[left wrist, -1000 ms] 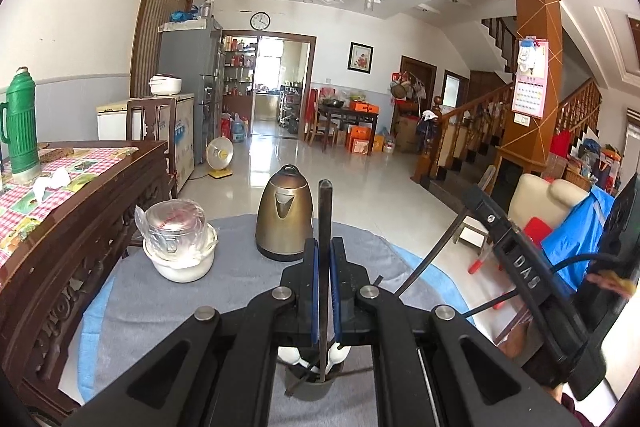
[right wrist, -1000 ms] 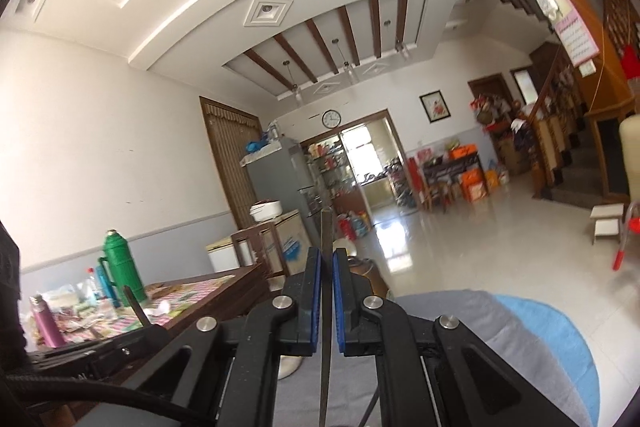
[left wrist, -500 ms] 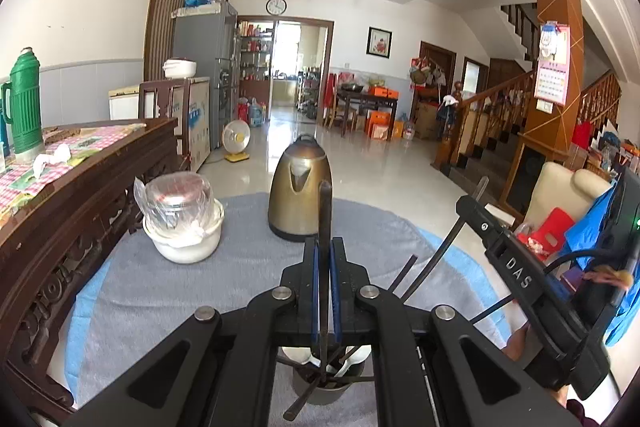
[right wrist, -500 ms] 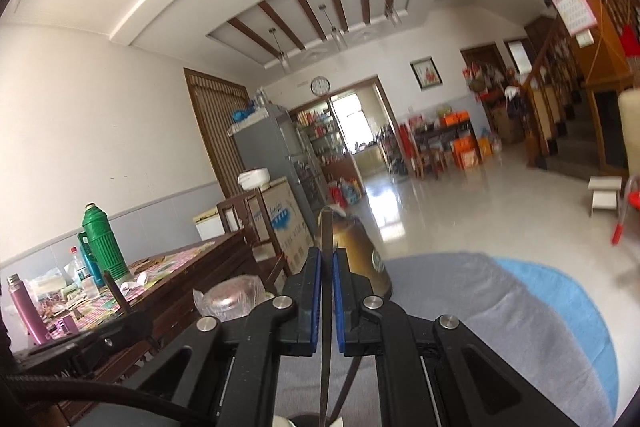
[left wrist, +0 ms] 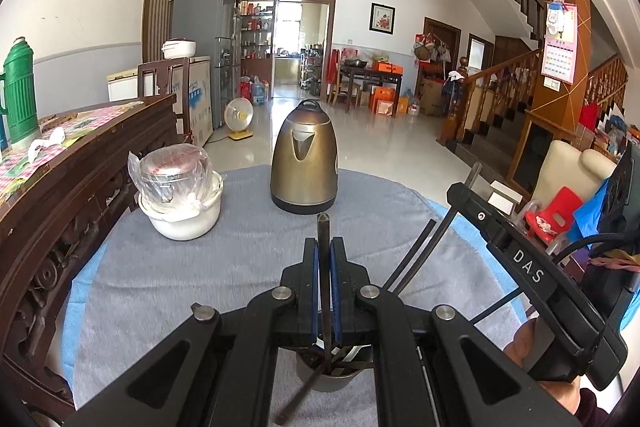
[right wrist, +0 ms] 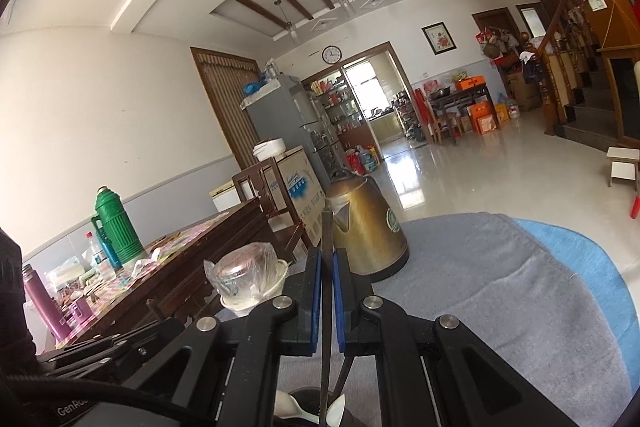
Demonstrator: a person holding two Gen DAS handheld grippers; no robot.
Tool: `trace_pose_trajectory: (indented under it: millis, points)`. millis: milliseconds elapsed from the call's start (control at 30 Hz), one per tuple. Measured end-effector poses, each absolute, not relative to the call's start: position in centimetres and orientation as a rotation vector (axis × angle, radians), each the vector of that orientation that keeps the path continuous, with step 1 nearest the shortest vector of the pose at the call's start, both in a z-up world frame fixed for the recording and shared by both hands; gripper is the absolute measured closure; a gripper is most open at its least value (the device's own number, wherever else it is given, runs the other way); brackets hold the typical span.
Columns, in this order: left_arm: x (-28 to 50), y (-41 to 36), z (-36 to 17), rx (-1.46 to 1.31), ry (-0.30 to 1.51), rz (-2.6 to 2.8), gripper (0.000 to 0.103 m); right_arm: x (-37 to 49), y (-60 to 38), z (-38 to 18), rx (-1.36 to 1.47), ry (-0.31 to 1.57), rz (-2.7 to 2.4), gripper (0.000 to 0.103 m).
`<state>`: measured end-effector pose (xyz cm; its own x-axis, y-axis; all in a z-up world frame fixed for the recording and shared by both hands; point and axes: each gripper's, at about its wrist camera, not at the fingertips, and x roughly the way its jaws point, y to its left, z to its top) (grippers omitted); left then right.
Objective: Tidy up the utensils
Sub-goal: 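Lower both chopsticks tip-first into the grey cup, then open both grippers and pull them back away from the cup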
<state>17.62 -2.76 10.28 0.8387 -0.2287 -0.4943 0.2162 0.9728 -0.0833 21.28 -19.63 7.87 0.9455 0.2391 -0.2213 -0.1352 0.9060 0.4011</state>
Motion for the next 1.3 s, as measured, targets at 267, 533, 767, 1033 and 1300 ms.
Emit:
trace_pose_trajectory:
  millis: [267,533,767,1033,1300]
  points:
    - [18.0,-2.5,9.7,-0.022,0.544,-0.229,0.097,21.5,-19.2,7.0,0.386,0.297,0.213,0.097]
    - [18.1,-2.3,9.3,-0.025,0.560,-0.228,0.097,21.6,-18.7,7.0,0.366,0.309,0.231,0.097]
    - [18.3,-2.0,9.0,-0.023,0.566,-0.224,0.096,21.4,-18.6,7.1,0.358,0.320,0.258,0.097]
    - [17.8,-1.3,9.0,0.010,0.577,-0.171,0.057,21.0,-18.6,7.4,0.379,0.339,0.295,0.095]
    - [14.9,0.3,10.1,0.063,0.506,-0.100,0.035,20.2,-19.4,7.8,0.440,0.370,0.343,0.081]
